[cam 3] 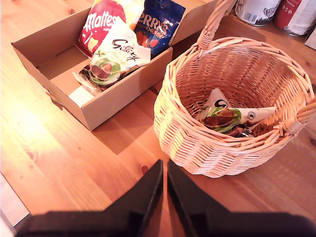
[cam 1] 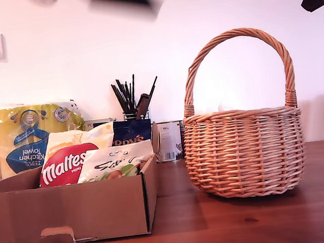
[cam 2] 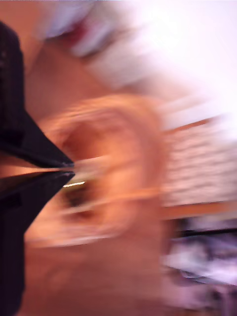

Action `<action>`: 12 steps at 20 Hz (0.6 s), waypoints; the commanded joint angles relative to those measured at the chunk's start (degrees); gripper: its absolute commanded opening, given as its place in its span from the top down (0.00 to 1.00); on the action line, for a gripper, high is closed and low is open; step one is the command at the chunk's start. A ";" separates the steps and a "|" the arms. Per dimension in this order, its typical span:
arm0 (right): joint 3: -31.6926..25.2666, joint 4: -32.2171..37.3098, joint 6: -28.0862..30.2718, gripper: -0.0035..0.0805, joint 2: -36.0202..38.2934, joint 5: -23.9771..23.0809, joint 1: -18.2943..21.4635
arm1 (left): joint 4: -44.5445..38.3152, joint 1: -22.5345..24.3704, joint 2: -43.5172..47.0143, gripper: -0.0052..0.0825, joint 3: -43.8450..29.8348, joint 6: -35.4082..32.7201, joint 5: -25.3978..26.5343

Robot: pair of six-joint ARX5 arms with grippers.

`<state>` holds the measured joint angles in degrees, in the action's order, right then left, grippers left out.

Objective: Move the bags of Easter eggs from the cardboard box on the left into the woven basket on the right side.

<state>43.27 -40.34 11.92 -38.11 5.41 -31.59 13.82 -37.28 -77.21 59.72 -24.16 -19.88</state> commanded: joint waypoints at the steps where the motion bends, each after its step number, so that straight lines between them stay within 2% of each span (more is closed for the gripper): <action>1: -0.39 0.39 0.15 0.97 0.24 0.04 0.15 | 0.31 1.16 -1.46 0.96 -4.79 -0.90 -3.67; 4: -0.39 0.48 0.57 0.97 0.24 -0.02 0.15 | -2.03 4.46 -1.46 0.96 -10.78 -2.84 -4.46; 8: -0.39 0.57 0.55 0.97 0.24 0.00 0.15 | -0.59 7.61 -2.58 0.94 -13.77 -8.81 -0.44; 9: -0.39 0.57 0.55 0.97 0.22 0.02 0.15 | -1.42 8.09 -3.41 0.82 -13.77 -8.96 -0.44; 10: -0.39 0.57 0.55 0.97 0.15 0.02 0.15 | -2.32 8.24 -4.46 0.57 -13.77 -9.03 -0.33; 11: -0.39 0.52 0.55 0.97 0.13 0.02 0.15 | -3.19 8.31 -5.53 0.25 -13.77 -12.66 0.04; 12: -0.39 0.52 0.55 0.97 0.13 0.02 0.15 | -4.59 8.28 -6.67 0.02 -13.75 -13.79 0.66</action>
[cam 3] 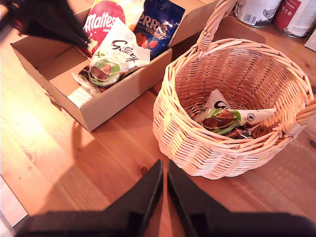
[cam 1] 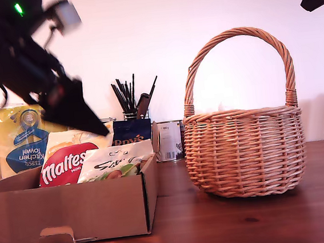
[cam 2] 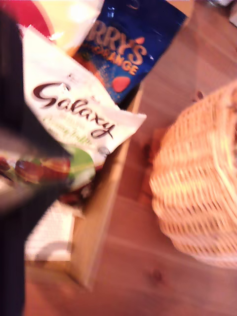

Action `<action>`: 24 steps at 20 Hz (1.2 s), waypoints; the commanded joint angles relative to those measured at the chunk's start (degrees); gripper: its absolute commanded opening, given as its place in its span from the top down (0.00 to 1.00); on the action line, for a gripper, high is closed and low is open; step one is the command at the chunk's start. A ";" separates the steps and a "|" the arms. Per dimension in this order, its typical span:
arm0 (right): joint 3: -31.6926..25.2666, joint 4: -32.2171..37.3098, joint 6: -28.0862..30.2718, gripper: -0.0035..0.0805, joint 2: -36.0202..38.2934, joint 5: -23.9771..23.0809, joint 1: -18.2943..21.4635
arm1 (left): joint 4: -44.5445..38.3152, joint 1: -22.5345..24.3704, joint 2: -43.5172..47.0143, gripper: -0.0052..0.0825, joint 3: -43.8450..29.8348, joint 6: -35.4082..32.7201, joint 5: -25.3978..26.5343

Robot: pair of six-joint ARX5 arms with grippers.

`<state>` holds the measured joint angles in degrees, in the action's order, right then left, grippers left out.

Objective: Move the bags of Easter eggs from the cardboard box on the left into the woven basket on the right side.

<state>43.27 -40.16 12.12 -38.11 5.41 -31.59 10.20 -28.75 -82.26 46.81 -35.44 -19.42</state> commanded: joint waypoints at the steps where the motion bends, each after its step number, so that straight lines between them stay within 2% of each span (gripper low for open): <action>1: -0.39 0.37 0.35 0.97 0.13 0.02 0.15 | -2.14 -0.26 -2.91 0.07 -0.83 -2.91 0.98; 6: -0.39 0.00 0.35 0.97 0.13 0.02 0.15 | -5.81 -0.24 -7.41 0.07 -0.83 -4.09 2.97; 12: -0.39 0.04 0.35 0.97 0.13 0.02 0.15 | -9.22 -0.22 -9.68 0.07 -0.83 -5.62 2.49; 16: -0.39 0.02 0.35 0.97 0.13 0.02 0.15 | -9.88 -0.24 -13.25 0.07 -0.83 -7.34 1.86; 20: -0.39 0.00 0.35 0.97 0.13 0.02 0.15 | -13.90 -0.24 -17.49 0.07 -0.83 -8.55 1.86; 24: -0.39 0.02 0.35 0.97 0.13 0.02 0.15 | -12.28 -0.24 -19.76 0.07 -0.83 -8.50 1.88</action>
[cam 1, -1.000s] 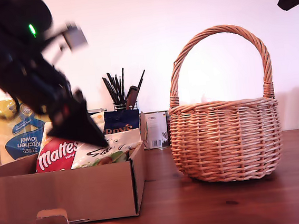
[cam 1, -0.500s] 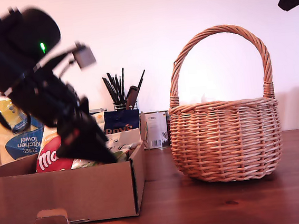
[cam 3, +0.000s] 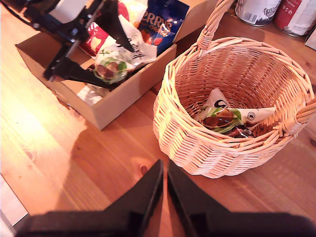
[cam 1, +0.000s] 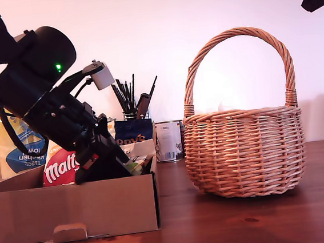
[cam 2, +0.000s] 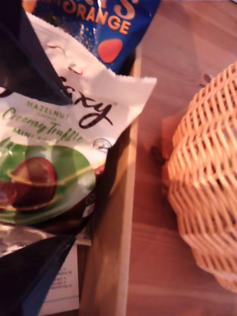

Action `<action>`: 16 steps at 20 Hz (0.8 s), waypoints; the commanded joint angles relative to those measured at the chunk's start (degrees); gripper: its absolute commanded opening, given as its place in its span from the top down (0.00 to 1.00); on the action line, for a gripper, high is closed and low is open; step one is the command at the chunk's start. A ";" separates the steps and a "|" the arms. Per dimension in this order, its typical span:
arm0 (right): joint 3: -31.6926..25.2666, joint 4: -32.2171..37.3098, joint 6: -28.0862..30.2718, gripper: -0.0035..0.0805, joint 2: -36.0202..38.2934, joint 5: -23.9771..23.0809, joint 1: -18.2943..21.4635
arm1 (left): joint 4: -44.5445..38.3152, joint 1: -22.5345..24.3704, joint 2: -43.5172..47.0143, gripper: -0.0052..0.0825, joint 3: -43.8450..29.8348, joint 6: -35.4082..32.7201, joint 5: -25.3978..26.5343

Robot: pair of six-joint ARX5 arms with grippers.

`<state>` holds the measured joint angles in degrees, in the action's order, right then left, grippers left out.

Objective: Move the bags of Easter eggs from the cardboard box on the left into the woven basket on the right side.

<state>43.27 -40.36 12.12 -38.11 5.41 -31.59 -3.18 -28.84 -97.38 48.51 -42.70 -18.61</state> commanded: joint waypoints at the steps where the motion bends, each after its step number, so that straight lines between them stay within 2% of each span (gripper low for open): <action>1: -0.39 0.24 0.35 0.97 0.13 0.02 0.15 | 2.16 -0.15 -4.68 0.08 -2.54 -1.27 1.05; 3: -0.39 0.26 0.35 0.97 0.13 0.02 0.15 | 4.17 -0.13 -4.72 0.16 -2.54 -1.27 1.11; 4: -0.39 0.28 0.35 0.97 0.13 0.02 0.15 | 5.70 -0.13 -4.72 0.24 -2.54 -1.27 1.07; 7: -0.39 0.28 0.35 0.97 0.13 0.02 0.15 | 10.56 -0.15 -4.72 0.57 -2.54 -1.25 0.94; 8: -0.39 0.26 0.35 0.97 0.13 0.02 0.15 | 11.67 -0.15 -4.72 0.62 -2.54 -1.25 0.33; 12: -0.39 0.26 0.35 0.97 0.13 0.02 0.15 | 13.55 -0.15 -4.72 0.73 -2.54 -1.25 -0.42; 16: -0.39 0.26 0.35 0.97 0.13 0.04 0.15 | 13.49 -0.15 -4.59 0.87 -2.36 -1.27 -0.15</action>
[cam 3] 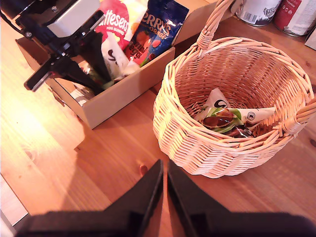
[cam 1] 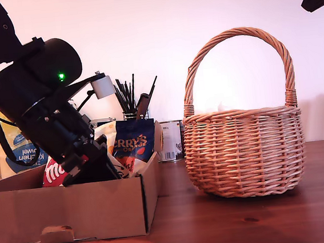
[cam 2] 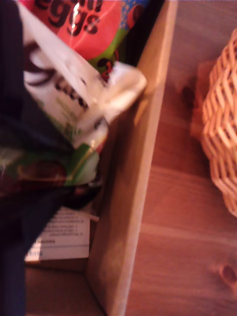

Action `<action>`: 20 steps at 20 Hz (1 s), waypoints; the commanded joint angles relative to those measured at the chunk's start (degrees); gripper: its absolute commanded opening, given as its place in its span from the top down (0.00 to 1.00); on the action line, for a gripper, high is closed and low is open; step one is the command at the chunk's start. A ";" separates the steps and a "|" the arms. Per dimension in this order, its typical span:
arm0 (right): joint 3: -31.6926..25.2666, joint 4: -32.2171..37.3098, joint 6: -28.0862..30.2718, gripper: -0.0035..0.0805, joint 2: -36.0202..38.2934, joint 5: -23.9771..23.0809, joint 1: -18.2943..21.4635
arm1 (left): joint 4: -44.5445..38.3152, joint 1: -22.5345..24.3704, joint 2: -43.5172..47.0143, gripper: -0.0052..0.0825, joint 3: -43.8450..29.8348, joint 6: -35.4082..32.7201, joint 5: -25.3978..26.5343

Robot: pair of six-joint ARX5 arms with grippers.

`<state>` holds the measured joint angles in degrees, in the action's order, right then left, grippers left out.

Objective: Move the bags of Easter eggs from the cardboard box on the left into the woven basket on the right side.

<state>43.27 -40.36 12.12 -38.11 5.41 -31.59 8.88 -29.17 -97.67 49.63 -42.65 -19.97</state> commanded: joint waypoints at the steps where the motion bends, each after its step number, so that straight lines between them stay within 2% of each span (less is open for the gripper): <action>1: -0.39 0.26 0.35 0.97 0.13 0.02 0.15 | 1.42 0.17 -4.15 0.91 -3.37 -1.31 1.20; 3: -0.39 0.26 0.35 0.97 0.13 0.02 0.15 | 1.97 0.17 -3.43 0.97 -2.93 -1.31 1.51; 13: -0.39 0.26 0.37 0.97 0.13 0.02 0.15 | 3.58 0.17 7.85 0.97 -2.21 -0.20 5.49; 20: -0.39 0.26 0.37 0.97 0.13 0.02 0.15 | 3.26 0.17 14.16 0.97 -2.12 2.95 5.97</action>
<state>43.27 -40.36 12.12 -38.11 5.41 -31.59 12.73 -29.10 -83.96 48.51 -40.42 -13.87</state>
